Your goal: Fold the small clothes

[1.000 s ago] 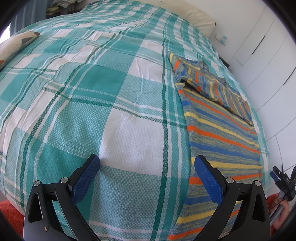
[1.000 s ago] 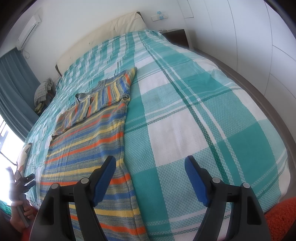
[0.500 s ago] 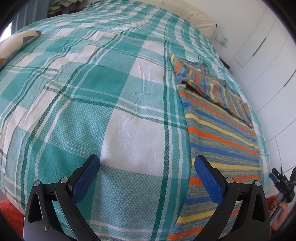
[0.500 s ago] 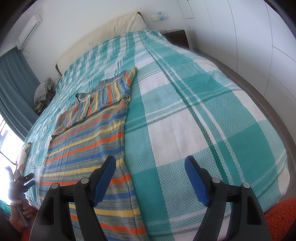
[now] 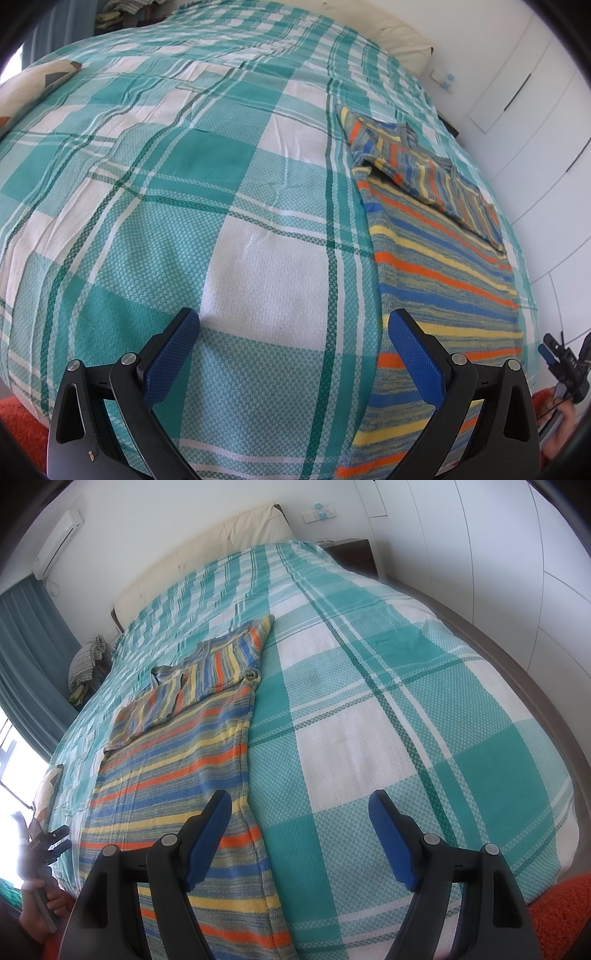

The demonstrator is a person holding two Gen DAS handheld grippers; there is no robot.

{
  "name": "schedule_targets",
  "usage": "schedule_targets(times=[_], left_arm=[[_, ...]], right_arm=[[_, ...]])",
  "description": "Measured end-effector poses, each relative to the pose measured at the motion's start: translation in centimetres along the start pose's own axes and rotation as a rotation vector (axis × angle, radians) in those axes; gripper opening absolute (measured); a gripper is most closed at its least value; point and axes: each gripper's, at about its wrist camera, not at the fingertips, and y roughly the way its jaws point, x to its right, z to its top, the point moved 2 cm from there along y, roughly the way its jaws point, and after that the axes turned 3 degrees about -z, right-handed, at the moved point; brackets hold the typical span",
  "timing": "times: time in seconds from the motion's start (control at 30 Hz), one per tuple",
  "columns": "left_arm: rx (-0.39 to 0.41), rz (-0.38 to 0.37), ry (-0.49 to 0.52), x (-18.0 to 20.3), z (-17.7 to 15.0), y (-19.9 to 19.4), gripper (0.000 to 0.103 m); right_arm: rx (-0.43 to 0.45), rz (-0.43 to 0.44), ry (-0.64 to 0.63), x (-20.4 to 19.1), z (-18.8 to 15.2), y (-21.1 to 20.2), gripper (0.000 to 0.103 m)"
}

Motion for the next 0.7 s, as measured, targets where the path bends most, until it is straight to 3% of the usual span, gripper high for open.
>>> schedule_targets(times=[0.7], left_arm=[[0.003,-0.002,-0.001,0.15,-0.09,-0.08,0.102]], right_arm=[[0.002,0.001,0.002,0.01,0.08,-0.10,0.076]])
